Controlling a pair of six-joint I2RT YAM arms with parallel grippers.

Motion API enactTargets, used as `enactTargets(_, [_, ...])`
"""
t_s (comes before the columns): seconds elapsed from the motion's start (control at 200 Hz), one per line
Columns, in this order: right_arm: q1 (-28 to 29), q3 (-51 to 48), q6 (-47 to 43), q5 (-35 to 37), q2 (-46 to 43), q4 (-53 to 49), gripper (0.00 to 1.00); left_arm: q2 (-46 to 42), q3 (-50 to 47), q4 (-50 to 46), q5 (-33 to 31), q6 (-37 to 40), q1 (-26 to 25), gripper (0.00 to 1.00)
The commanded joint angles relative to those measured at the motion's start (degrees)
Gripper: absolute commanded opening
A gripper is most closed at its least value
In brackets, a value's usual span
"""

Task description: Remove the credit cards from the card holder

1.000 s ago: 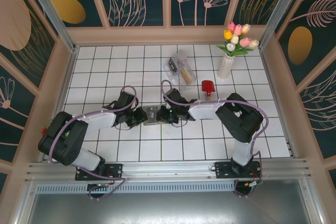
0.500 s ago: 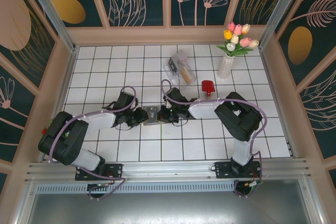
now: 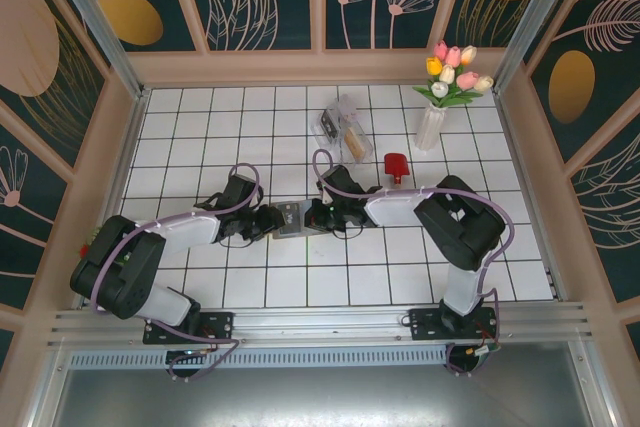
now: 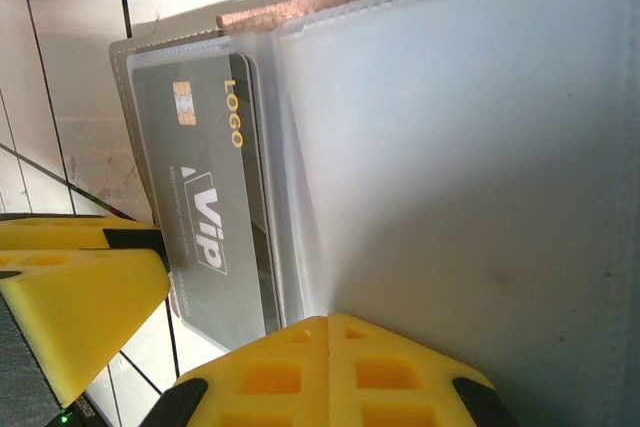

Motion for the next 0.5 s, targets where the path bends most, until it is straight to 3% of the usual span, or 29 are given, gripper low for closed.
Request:
enactTargets(0.0, [-0.4,-1.48,-1.34,1.45,-2.0,-1.54,0.0,1.07,-1.03,-3.92,-2.11,0.2,0.02,0.3])
enactTargets(0.08, [-0.4,-1.52,-1.67,0.76,-2.27,-0.95,0.0,1.03,-0.94,-4.15,-2.04,0.38,0.02,0.24])
enactTargets(0.495, [0.04,-0.58,-1.61,-1.23,-3.19,3.48,0.04,-1.63,3.76,-6.03,-4.2,3.03,0.02,0.17])
